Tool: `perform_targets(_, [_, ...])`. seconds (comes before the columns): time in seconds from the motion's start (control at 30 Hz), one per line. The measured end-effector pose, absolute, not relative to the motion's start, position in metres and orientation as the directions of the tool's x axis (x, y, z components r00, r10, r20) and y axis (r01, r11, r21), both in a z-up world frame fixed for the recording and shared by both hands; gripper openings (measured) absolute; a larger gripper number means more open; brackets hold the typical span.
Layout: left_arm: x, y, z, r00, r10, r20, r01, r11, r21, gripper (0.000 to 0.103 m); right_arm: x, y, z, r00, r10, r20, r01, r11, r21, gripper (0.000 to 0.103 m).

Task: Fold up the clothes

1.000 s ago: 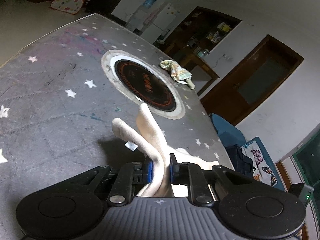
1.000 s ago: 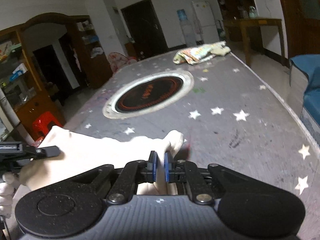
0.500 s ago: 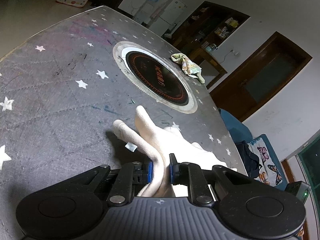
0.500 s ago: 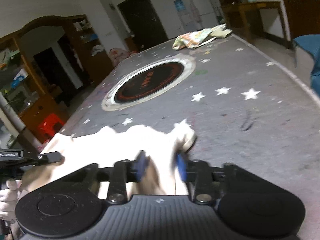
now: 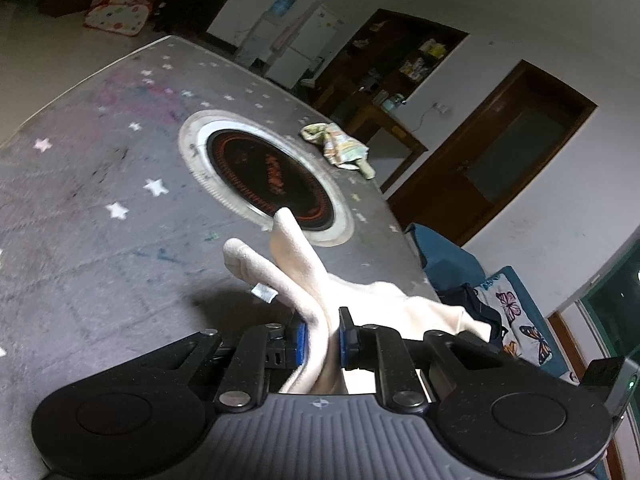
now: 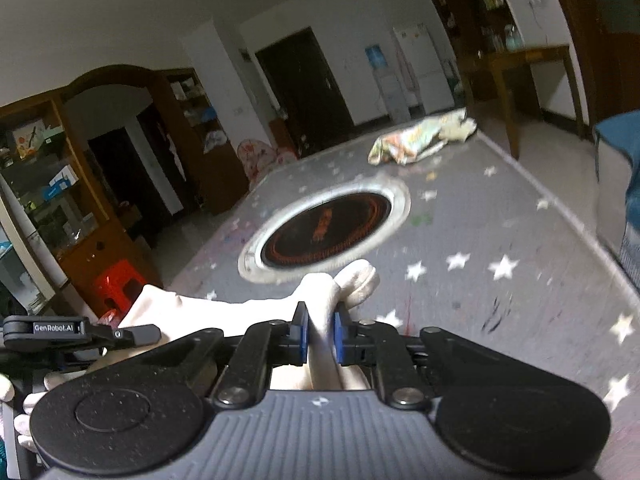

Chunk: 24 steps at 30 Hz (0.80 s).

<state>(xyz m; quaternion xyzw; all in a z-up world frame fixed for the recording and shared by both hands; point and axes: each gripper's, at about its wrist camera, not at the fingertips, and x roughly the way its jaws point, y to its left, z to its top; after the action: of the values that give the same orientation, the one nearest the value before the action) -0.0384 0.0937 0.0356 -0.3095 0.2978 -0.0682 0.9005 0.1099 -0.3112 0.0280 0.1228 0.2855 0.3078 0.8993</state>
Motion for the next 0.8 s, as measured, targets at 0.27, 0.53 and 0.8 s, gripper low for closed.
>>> perform_targets(0.27, [-0.034, 0.072, 0.056, 0.824, -0.329, -0.460, -0.005, 0.809, -0.588, 0.016, 0.100, -0.326, 0.060, 0.703, 0.602, -0.378, -0.494, 0.796, 0.350, 0.011])
perform_targets(0.53, [-0.030, 0.048, 0.071, 0.828, -0.345, -0.442, 0.037, 0.820, -0.571, 0.016, 0.094, -0.346, 0.081, 0.742, 0.577, -0.340, -0.489, 0.814, 0.313, 0.011])
perform_targets(0.8, [-0.028, 0.025, 0.086, 0.831, -0.345, -0.437, 0.067, 0.841, -0.537, 0.016, 0.086, -0.363, 0.095, 0.766, 0.566, -0.304, -0.491, 0.821, 0.290, 0.011])
